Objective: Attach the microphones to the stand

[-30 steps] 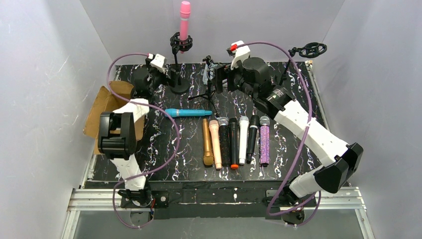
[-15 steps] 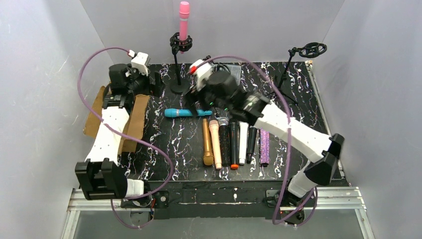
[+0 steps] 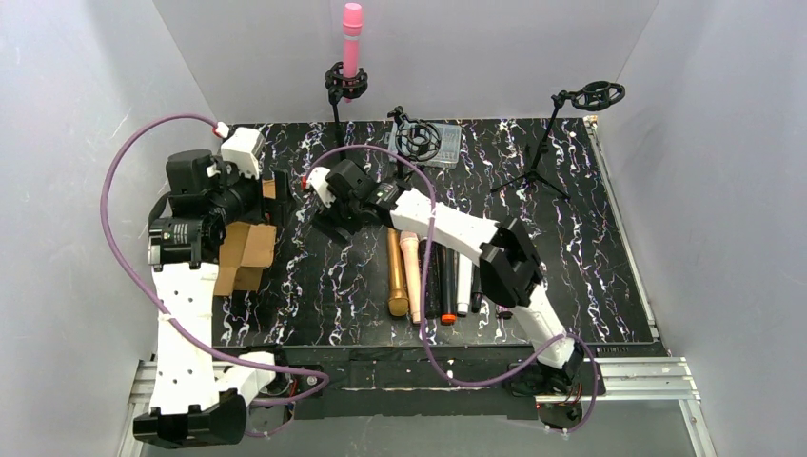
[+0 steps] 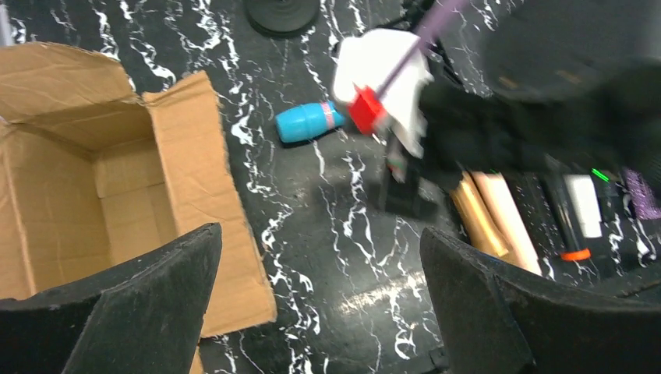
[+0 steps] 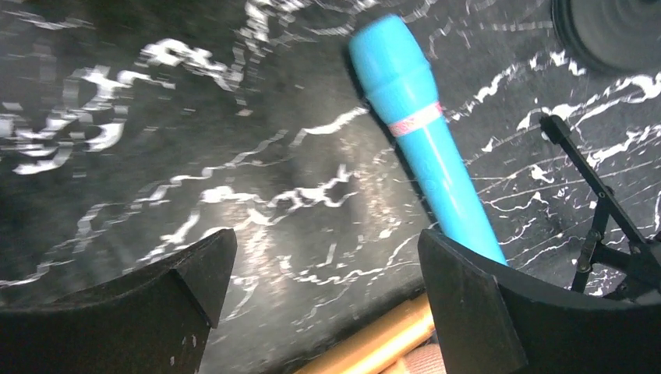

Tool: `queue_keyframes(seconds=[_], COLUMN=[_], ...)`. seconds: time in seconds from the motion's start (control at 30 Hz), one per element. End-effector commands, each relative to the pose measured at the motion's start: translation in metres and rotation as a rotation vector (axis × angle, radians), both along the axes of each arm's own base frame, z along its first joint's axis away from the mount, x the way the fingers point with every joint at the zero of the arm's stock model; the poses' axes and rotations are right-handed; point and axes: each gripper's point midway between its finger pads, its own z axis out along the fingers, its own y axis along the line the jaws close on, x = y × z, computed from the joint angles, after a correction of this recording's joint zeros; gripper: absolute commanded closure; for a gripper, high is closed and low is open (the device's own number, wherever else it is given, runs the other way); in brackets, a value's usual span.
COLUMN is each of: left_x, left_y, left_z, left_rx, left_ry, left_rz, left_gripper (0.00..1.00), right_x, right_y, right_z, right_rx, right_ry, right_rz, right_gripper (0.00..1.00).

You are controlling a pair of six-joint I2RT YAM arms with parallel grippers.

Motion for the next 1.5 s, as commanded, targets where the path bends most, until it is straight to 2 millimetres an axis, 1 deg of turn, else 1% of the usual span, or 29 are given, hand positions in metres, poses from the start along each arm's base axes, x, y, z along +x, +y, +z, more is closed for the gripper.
queue_keyframes(seconds=[0.0, 0.1, 0.23, 0.4, 0.63, 0.8, 0.97, 1.07, 1.17, 1.37, 1.47], left_x=[-0.02, -0.016, -0.012, -0.01, -0.004, 0.0, 0.001, 0.0, -0.001, -0.003, -0.003], left_y=[-0.008, -0.006, -0.006, -0.006, -0.007, -0.006, -0.007, -0.007, -0.006, -0.006, -0.004], left_z=[-0.004, -0.006, -0.012, -0.011, -0.008, -0.01, -0.012, -0.01, -0.009, -0.009, -0.01], left_rx=[-0.047, -0.061, -0.073, -0.083, -0.099, -0.096, -0.108, -0.109, -0.108, -0.108, -0.103], left_ry=[0.068, 0.086, 0.109, 0.097, 0.097, 0.101, 0.102, 0.098, 0.09, 0.086, 0.082], left_rz=[-0.01, 0.003, 0.007, 0.008, 0.011, 0.017, 0.022, 0.026, 0.027, 0.029, 0.039], left_gripper=[0.02, 0.02, 0.02, 0.02, 0.02, 0.02, 0.02, 0.02, 0.02, 0.02, 0.02], right_x=[0.047, 0.056, 0.061, 0.069, 0.076, 0.071, 0.053, 0.045, 0.04, 0.041, 0.043], right_y=[0.0, 0.008, 0.014, 0.014, 0.012, 0.013, 0.012, 0.008, 0.004, 0.0, 0.0], right_z=[0.01, -0.002, -0.029, -0.063, -0.093, -0.114, -0.135, -0.142, -0.142, -0.141, -0.139], right_rx=[0.05, 0.032, -0.004, -0.033, -0.022, -0.027, -0.027, -0.043, -0.056, -0.069, -0.062], right_ry=[-0.052, -0.073, -0.073, -0.051, 0.003, 0.052, 0.135, 0.163, 0.169, 0.154, 0.144], right_rz=[-0.011, 0.011, 0.031, 0.037, 0.036, 0.039, 0.049, 0.059, 0.07, 0.055, 0.044], right_gripper=[0.04, 0.03, 0.03, 0.03, 0.03, 0.06, 0.11, 0.11, 0.1, 0.11, 0.17])
